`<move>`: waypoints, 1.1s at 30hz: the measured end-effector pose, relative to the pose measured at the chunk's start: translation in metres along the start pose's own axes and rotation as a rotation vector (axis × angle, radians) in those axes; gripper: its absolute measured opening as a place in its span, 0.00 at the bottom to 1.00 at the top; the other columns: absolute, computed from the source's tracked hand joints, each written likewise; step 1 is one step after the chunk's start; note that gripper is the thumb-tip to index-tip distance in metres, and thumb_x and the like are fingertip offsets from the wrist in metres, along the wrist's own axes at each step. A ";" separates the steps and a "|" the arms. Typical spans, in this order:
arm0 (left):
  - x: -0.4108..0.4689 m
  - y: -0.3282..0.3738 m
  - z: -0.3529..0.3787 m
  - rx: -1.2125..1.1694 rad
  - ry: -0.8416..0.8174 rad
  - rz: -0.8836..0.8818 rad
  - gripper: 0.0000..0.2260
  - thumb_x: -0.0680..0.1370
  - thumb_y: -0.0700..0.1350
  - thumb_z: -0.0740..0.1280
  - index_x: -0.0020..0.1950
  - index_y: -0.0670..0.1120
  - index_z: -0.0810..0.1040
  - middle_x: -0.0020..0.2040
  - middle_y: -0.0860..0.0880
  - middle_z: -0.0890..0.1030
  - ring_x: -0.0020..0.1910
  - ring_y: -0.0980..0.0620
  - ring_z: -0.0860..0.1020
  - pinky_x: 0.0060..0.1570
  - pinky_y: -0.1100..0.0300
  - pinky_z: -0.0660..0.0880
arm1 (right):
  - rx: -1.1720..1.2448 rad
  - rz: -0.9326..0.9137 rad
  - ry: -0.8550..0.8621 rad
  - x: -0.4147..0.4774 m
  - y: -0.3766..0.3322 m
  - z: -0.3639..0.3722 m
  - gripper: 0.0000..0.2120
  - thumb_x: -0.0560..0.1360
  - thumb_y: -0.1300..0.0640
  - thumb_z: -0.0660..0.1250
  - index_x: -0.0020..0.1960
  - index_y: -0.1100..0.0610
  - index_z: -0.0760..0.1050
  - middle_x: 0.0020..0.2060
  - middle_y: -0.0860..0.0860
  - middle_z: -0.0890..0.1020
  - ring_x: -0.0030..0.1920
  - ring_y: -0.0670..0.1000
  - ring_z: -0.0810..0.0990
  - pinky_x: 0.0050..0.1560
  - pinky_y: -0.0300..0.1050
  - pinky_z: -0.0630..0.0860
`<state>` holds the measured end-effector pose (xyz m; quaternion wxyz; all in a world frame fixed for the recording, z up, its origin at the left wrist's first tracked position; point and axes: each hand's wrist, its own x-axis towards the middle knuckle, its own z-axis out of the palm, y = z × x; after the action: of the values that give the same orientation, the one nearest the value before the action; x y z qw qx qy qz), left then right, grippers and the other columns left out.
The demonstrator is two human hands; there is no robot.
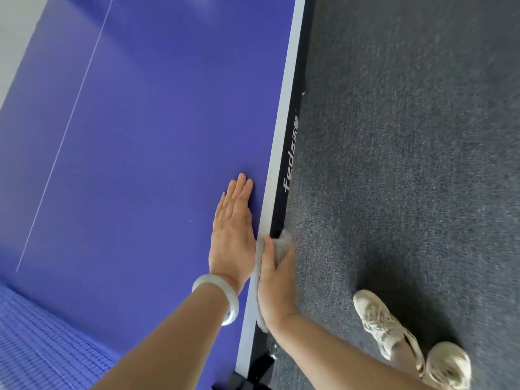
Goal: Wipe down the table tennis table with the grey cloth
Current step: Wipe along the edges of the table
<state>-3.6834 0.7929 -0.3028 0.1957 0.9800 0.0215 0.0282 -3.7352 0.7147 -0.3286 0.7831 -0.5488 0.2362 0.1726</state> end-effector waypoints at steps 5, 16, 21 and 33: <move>-0.002 -0.008 0.003 -0.247 0.076 -0.072 0.23 0.82 0.33 0.50 0.75 0.46 0.68 0.77 0.53 0.66 0.78 0.58 0.59 0.77 0.51 0.58 | 0.039 0.117 -0.063 -0.022 0.023 -0.002 0.26 0.74 0.33 0.60 0.63 0.50 0.70 0.58 0.47 0.80 0.60 0.40 0.77 0.63 0.35 0.69; -0.005 -0.008 0.000 -0.305 0.114 -0.134 0.20 0.82 0.36 0.51 0.72 0.44 0.72 0.75 0.53 0.67 0.77 0.56 0.61 0.77 0.57 0.56 | -0.136 -0.056 -0.173 -0.058 0.053 -0.013 0.24 0.77 0.40 0.63 0.68 0.42 0.60 0.64 0.42 0.71 0.65 0.35 0.71 0.66 0.31 0.65; -0.005 -0.007 -0.001 -0.302 0.105 -0.146 0.21 0.83 0.34 0.51 0.72 0.44 0.72 0.76 0.51 0.67 0.77 0.57 0.60 0.77 0.58 0.56 | -0.106 0.116 -0.265 -0.079 0.063 -0.022 0.36 0.70 0.32 0.64 0.69 0.52 0.62 0.63 0.56 0.76 0.61 0.53 0.77 0.63 0.56 0.73; -0.003 -0.003 -0.004 -0.144 0.067 -0.119 0.19 0.84 0.38 0.54 0.75 0.48 0.68 0.77 0.54 0.64 0.77 0.58 0.59 0.76 0.58 0.55 | -0.067 -0.034 -0.038 0.077 -0.044 0.002 0.24 0.80 0.42 0.62 0.65 0.60 0.68 0.58 0.54 0.80 0.59 0.49 0.79 0.61 0.42 0.73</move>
<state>-3.6867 0.7970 -0.2999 0.2662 0.9589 0.0843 0.0506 -3.6479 0.7026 -0.3372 0.7713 -0.5755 0.2059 0.1774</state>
